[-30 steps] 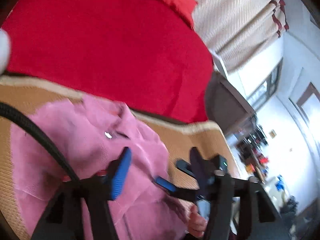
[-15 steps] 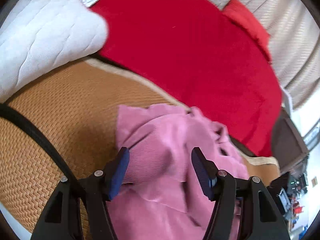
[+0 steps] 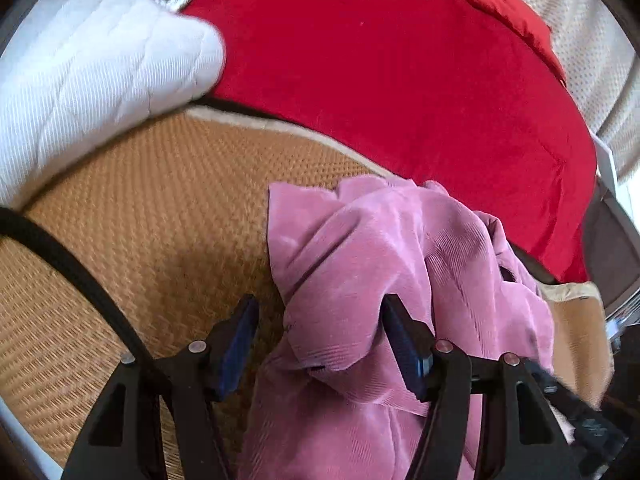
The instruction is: Fold large clothes
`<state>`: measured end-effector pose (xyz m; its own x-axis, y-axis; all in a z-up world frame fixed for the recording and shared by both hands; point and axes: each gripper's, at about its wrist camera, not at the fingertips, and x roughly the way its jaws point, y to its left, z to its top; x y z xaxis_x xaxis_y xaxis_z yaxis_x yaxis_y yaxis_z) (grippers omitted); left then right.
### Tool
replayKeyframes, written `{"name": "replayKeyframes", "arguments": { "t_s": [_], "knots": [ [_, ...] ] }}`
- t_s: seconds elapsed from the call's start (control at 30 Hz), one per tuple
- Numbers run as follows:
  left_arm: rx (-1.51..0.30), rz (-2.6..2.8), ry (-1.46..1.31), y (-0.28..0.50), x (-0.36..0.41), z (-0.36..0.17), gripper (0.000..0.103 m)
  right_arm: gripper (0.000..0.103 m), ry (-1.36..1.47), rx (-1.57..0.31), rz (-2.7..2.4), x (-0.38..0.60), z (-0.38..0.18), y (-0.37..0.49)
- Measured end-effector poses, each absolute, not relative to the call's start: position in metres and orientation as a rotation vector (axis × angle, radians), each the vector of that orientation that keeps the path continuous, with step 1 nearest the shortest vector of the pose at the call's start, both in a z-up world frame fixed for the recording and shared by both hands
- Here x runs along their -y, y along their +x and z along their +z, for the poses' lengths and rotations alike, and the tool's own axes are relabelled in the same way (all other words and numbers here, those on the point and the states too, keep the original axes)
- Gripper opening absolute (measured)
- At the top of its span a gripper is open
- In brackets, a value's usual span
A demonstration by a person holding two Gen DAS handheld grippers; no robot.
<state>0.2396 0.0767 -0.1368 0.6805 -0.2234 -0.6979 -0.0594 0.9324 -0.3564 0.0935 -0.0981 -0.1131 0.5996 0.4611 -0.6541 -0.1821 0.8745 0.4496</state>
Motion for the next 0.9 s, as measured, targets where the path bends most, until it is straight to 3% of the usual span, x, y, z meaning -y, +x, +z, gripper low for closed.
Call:
{"name": "replayKeyframes", "arguments": {
  "t_s": [0.23, 0.53, 0.6, 0.67, 0.8, 0.9],
  "knots": [
    [-0.766, -0.07, -0.373, 0.241, -0.091, -0.126, 0.064, 0.007, 0.338, -0.691, 0.353, 0.107, -0.069, 0.071],
    [-0.9, -0.041, -0.332, 0.275, -0.087, -0.146, 0.065, 0.012, 0.548, -0.985, 0.29, 0.142, -0.119, 0.108],
    [-0.908, -0.044, -0.318, 0.277, -0.083, -0.145, 0.065, 0.028, 0.634, -0.963, 0.309, 0.154, -0.116, 0.1],
    [-0.914, -0.044, -0.324, 0.279, -0.083, -0.145, 0.065, 0.089, 0.667, -0.931, 0.321, 0.157, -0.11, 0.089],
    [-0.9, -0.044, -0.349, 0.278, -0.088, -0.14, 0.065, 0.086, 0.676, -0.853, 0.457, 0.138, -0.094, 0.062],
    [-0.881, -0.033, -0.344, 0.271, -0.088, -0.135, 0.065, 0.073, 0.719, -0.953, 0.543, 0.114, -0.108, 0.06]
  ]
}}
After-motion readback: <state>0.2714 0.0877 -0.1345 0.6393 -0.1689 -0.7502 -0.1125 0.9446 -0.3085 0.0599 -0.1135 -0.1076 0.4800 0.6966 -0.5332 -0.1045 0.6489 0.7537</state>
